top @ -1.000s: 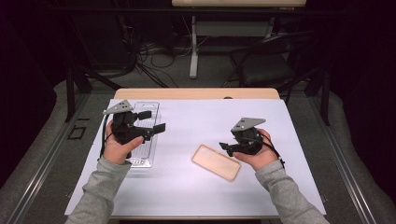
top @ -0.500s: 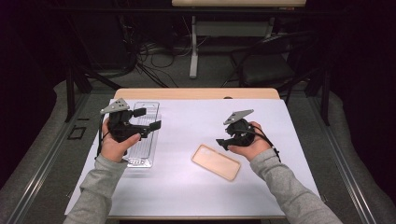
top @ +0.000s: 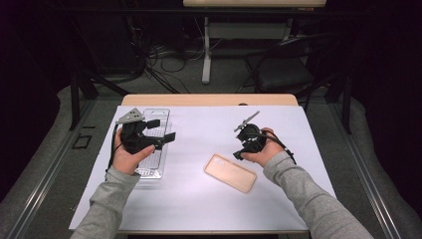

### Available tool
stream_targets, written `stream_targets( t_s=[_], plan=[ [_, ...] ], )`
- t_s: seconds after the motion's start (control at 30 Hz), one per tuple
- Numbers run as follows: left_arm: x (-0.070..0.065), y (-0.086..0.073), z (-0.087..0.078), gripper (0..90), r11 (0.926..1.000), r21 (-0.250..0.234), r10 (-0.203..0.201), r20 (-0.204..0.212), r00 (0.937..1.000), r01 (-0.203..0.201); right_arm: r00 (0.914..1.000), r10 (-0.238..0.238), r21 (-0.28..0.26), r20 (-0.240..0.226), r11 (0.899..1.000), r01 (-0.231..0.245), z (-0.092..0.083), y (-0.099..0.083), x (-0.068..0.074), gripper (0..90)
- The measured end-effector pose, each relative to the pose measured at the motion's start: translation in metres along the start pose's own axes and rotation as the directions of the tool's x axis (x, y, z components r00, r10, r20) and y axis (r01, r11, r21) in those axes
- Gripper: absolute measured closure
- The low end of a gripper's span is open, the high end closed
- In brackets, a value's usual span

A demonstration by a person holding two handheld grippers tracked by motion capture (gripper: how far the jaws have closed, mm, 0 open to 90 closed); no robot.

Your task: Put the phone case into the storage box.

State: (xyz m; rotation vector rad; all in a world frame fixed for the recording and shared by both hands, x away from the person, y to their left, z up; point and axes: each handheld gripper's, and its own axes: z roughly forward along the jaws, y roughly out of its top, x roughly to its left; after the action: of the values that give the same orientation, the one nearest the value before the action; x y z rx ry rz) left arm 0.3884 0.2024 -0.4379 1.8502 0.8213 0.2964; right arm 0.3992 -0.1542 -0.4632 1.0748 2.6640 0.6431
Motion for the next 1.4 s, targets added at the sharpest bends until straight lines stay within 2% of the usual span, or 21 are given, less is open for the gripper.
stream_targets(
  t_s=[0.07,0.13,0.23,0.37,0.43,0.5,0.63,0.7,0.77,0.83,0.9,0.97,1.03,1.2,1.27,1.3,1.33,1.37,1.4],
  plan=[
    [0.0,0.0,0.0,15.0,1.0,0.002,-0.002,0.0,1.0,0.002,1.0,-0.005,0.031,0.001,1.0,0.005,0.004,0.0,-0.001,48.6],
    [-0.001,0.0,0.0,15.0,1.0,0.001,-0.001,0.001,1.0,0.001,0.9998,-0.003,0.051,-0.02,0.999,0.004,0.009,0.0,-0.001,51.6],
    [-0.002,0.0,0.0,15.0,1.0,0.005,0.001,0.0,1.0,-0.001,0.9988,-0.025,0.09,-0.043,0.996,0.028,0.017,-0.001,-0.001,55.1],
    [-0.003,-0.001,0.0,15.1,1.0,0.002,0.0,0.005,1.0,0.0,0.9971,-0.061,0.153,-0.045,0.986,0.067,0.027,-0.004,0.0,58.5],
    [-0.003,-0.001,-0.001,15.3,1.0,0.002,0.0,0.005,1.0,0.0,0.9968,-0.065,0.163,-0.046,0.984,0.072,0.029,-0.004,0.0,59.6],
    [-0.003,-0.001,-0.002,15.4,1.0,-0.003,-0.002,0.002,1.0,0.002,0.995,-0.088,0.193,-0.047,0.977,0.095,0.034,-0.005,-0.001,61.8],
    [-0.002,-0.001,-0.005,15.5,0.9999,-0.013,-0.011,0.004,0.9999,0.011,0.9936,-0.099,0.219,-0.054,0.97,0.109,0.038,-0.003,-0.002,66.3],
    [-0.002,-0.001,-0.006,15.5,0.9998,-0.018,-0.01,0.003,0.9999,0.01,0.9919,-0.113,0.241,-0.057,0.963,0.124,0.041,-0.001,-0.001,69.2],
    [-0.001,-0.001,-0.007,15.5,0.9997,-0.019,-0.014,0.007,0.9999,0.014,0.9919,-0.113,0.242,-0.058,0.962,0.124,0.042,-0.001,0.0,69.9],
    [-0.001,-0.001,-0.007,15.5,0.9997,-0.018,-0.015,0.008,0.9999,0.015,0.9889,-0.135,0.252,-0.061,0.957,0.146,0.046,0.001,0.001,72.0],
    [-0.001,-0.002,-0.006,15.5,0.9997,-0.018,-0.015,0.007,0.9999,0.015,0.9891,-0.135,0.257,-0.058,0.955,0.146,0.047,0.001,0.001,73.2],
    [-0.001,-0.002,-0.006,15.5,0.9997,-0.017,-0.018,0.008,0.9998,0.018,0.9877,-0.15,0.29,-0.045,0.944,0.156,0.049,0.002,0.003,73.7],
    [-0.001,-0.002,-0.006,15.5,0.9997,-0.017,-0.018,0.009,0.9998,0.018,0.9874,-0.155,0.289,-0.033,0.944,0.158,0.051,0.003,0.004,73.7],
    [-0.001,-0.002,-0.006,15.5,0.9996,-0.017,-0.021,0.012,0.9997,0.022,0.9897,-0.137,0.295,-0.044,0.945,0.143,0.052,0.005,0.005,73.2],
    [-0.002,-0.002,-0.006,15.5,0.9996,-0.018,-0.022,0.012,0.9997,0.023,0.9874,-0.154,0.29,-0.036,0.944,0.158,0.054,0.005,0.006,72.4],
    [-0.001,-0.002,-0.006,15.5,0.9996,-0.018,-0.021,0.012,0.9997,0.021,0.9879,-0.147,0.3,-0.05,0.941,0.155,0.056,0.005,0.007,72.7],
    [-0.001,-0.002,-0.006,15.5,0.9996,-0.017,-0.022,0.012,0.9997,0.022,0.9843,-0.169,0.298,-0.05,0.938,0.176,0.057,0.004,0.007,73.1],
    [-0.001,-0.002,-0.006,15.5,0.9996,-0.017,-0.022,0.012,0.9997,0.023,0.9843,-0.169,0.298,-0.05,0.938,0.176,0.057,0.004,0.007,73.1],
    [0.0,-0.002,-0.006,15.5,0.9996,-0.018,-0.023,0.012,0.9997,0.024,0.9803,-0.193,0.305,-0.039,0.932,0.196,0.058,0.005,0.007,75.6]
  ],
)
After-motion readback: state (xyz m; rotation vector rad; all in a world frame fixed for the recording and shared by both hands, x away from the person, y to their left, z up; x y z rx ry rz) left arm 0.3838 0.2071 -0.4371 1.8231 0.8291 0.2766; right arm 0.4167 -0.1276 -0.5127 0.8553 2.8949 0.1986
